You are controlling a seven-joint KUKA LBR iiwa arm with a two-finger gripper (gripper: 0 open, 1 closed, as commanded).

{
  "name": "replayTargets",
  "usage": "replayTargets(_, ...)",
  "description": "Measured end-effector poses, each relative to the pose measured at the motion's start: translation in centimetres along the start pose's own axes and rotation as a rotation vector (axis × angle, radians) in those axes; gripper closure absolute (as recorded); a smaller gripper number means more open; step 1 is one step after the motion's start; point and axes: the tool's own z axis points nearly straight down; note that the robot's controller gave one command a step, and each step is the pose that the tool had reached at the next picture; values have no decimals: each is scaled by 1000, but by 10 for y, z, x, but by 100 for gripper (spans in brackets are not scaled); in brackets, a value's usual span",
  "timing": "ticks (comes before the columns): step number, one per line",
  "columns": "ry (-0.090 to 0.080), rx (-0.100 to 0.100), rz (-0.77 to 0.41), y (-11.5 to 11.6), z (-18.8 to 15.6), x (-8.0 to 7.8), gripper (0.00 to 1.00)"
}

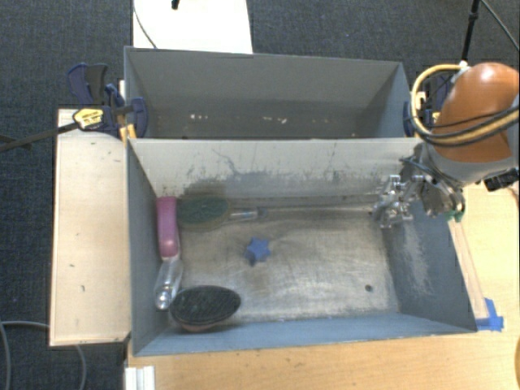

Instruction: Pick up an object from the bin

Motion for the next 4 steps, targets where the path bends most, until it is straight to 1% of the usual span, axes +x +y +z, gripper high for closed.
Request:
replayTargets(1,-9,2,-6,-8,-76,4,100)
replayTargets(2,0,0,-7,-7,-71,6,0)
replayTargets(3,6,-4,75,28,-2,-4,0)
replayTargets(4,-2,-5,-65,177,-19,-10,0)
